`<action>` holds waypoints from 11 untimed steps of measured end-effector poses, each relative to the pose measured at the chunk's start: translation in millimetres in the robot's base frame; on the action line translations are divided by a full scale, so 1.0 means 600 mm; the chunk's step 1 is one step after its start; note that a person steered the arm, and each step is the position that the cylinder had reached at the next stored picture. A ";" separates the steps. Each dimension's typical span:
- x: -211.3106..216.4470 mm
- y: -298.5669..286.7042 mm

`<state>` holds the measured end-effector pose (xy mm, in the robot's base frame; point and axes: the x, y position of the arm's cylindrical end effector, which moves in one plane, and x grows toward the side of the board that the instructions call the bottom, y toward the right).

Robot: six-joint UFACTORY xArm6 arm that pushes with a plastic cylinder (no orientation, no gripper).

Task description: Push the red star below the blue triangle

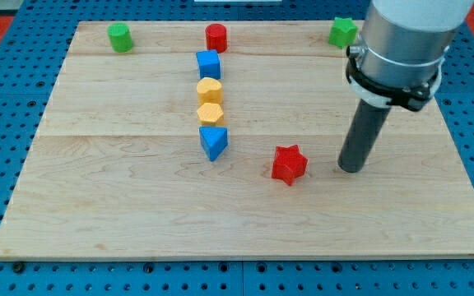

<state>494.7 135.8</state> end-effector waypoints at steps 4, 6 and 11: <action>-0.001 -0.048; 0.049 -0.149; 0.042 -0.207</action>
